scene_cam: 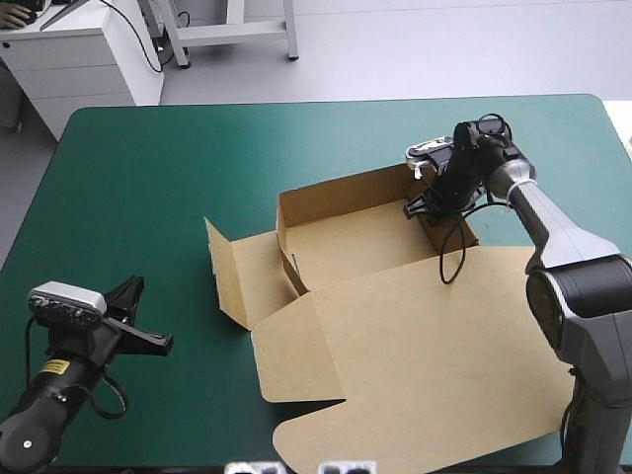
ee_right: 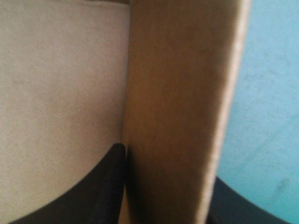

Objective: Fold the box

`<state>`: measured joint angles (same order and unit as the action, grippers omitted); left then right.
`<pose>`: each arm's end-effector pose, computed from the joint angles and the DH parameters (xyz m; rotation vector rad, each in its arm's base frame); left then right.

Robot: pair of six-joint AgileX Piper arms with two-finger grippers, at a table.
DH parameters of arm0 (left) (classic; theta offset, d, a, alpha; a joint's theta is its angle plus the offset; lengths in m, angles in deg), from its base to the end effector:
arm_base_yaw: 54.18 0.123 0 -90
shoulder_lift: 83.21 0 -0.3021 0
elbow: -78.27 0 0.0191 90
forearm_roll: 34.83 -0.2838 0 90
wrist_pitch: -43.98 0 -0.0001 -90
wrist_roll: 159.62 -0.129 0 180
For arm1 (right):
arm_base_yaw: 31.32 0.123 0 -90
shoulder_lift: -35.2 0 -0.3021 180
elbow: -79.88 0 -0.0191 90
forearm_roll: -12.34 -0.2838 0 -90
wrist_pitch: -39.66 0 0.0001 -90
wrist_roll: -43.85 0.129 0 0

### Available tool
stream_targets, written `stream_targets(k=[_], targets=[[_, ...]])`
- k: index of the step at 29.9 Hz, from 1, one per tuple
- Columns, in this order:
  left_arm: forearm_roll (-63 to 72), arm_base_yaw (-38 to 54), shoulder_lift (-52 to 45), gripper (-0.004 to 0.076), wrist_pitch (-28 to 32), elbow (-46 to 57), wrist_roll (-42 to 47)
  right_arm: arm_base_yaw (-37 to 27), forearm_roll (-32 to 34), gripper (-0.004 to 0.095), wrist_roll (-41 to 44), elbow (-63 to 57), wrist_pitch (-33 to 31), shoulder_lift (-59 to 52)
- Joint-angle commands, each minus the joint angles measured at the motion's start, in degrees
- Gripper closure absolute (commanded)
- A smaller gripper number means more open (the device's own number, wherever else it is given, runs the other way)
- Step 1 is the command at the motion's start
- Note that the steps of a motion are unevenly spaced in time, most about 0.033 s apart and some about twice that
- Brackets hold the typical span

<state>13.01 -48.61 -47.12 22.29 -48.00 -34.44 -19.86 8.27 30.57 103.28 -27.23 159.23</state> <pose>0.1622 -0.0198 0.2893 0.2499 1.8018 -0.0728 0.4681 0.1035 0.2141 -0.5962 2.8598 0.0948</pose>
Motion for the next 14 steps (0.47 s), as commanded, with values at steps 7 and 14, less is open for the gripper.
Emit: stream_targets(k=[7, 14], targets=[[1.6, -0.08, 0.06, 0.0733, 2.64, -1.54, 0.66, 0.12, 0.03, 0.0926, -0.31, -0.52, -4.78, -2.59], [1.6, -0.08, 0.18, 0.0733, 3.37, -1.64, 3.0, 0.12, 0.37, 0.0928, 1.88, 4.91, -4.78, -5.9]])
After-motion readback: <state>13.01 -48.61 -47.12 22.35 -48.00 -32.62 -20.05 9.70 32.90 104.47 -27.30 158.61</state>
